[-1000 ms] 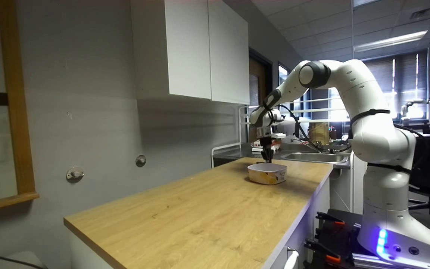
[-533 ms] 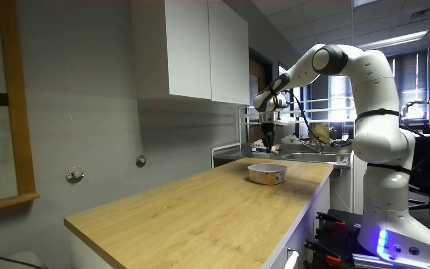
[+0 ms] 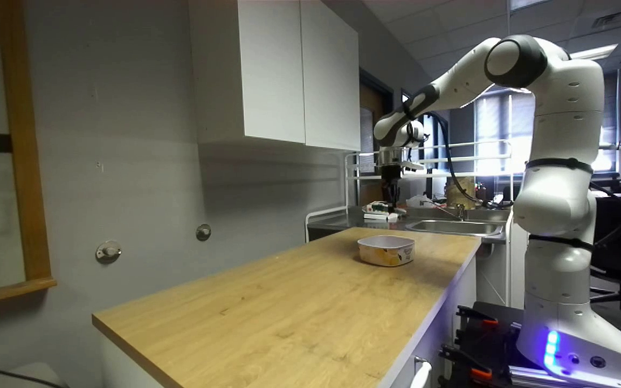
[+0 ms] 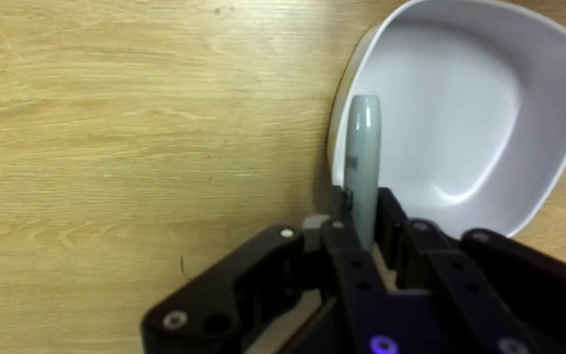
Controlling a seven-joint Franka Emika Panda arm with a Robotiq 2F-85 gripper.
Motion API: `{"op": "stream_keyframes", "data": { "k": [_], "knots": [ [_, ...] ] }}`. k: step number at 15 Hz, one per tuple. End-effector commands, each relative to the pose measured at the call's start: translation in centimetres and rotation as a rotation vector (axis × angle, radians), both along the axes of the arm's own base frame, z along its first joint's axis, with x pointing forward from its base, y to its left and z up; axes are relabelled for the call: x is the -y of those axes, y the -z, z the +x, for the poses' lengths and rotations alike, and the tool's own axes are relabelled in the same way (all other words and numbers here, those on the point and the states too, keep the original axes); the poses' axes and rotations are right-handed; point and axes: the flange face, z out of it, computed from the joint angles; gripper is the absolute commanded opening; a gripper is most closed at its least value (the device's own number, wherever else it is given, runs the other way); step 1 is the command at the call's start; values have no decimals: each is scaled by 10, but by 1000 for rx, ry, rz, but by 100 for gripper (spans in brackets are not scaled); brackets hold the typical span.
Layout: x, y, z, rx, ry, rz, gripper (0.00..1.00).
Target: Pick up the marker from the table and put it in the bowl
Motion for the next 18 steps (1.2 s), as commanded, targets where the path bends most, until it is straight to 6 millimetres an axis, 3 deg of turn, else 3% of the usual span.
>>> {"op": "stream_keyframes", "data": {
  "k": [1,6,10,11,12,14,18],
  "knots": [
    [-51,21,-14,-45,-21,-31,7],
    [-102,57,-20,-135,-60,-71,7],
    [-114,79,-22,-175,-62,-79,7],
    [-114,84,-23,-185,-56,-79,11],
    [-114,87,-24,-194,-53,-79,43],
    [-114,93,-25,-207,-54,-79,50],
    [-115,94,-28,-210,-63,-79,81]
  ]
}}
